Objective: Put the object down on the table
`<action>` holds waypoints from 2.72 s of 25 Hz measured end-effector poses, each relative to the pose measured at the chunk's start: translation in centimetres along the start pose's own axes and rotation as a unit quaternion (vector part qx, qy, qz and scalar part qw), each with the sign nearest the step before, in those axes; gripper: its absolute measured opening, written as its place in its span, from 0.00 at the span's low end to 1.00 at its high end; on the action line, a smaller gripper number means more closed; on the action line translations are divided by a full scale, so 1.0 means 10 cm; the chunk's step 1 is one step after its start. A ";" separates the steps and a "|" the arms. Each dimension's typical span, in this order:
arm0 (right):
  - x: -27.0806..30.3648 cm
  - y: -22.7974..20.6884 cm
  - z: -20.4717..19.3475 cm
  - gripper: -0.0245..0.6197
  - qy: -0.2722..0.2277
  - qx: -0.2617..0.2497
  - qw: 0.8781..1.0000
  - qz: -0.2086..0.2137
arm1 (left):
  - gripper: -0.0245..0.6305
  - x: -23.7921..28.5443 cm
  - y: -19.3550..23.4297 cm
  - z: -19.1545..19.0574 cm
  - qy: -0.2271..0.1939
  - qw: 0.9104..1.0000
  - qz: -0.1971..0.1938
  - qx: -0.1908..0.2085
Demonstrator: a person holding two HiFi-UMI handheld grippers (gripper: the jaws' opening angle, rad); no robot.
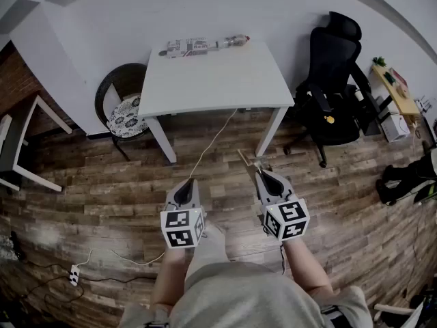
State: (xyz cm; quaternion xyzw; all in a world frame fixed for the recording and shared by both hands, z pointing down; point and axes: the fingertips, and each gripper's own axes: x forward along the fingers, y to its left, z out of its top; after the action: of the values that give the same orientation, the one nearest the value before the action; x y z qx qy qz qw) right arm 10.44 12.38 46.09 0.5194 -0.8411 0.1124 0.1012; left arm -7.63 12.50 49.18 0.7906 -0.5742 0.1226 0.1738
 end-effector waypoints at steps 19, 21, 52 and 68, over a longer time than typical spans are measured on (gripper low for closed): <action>-1.60 0.62 -0.32 0.06 -0.016 0.005 0.999 0.032 | 0.05 -1.56 -0.90 -0.52 -0.006 1.000 0.008 -0.025; -1.65 0.62 -0.31 0.06 -0.019 0.003 0.999 0.033 | 0.05 -1.59 -0.92 -0.54 -0.007 1.000 0.009 -0.028; -1.03 0.40 -0.20 0.06 -0.018 0.028 0.998 0.048 | 0.05 -0.97 -0.70 -0.41 0.002 1.000 0.008 -0.021; 0.41 -0.10 0.39 0.07 -0.022 0.023 0.999 0.036 | 0.05 0.39 -0.10 0.35 0.012 1.000 -0.013 -0.005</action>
State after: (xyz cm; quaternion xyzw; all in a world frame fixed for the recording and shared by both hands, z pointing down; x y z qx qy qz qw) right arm 9.30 7.35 43.59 0.4929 -0.8586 0.1241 0.0666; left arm -5.52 8.00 47.42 0.7956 -0.5622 0.1273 0.1865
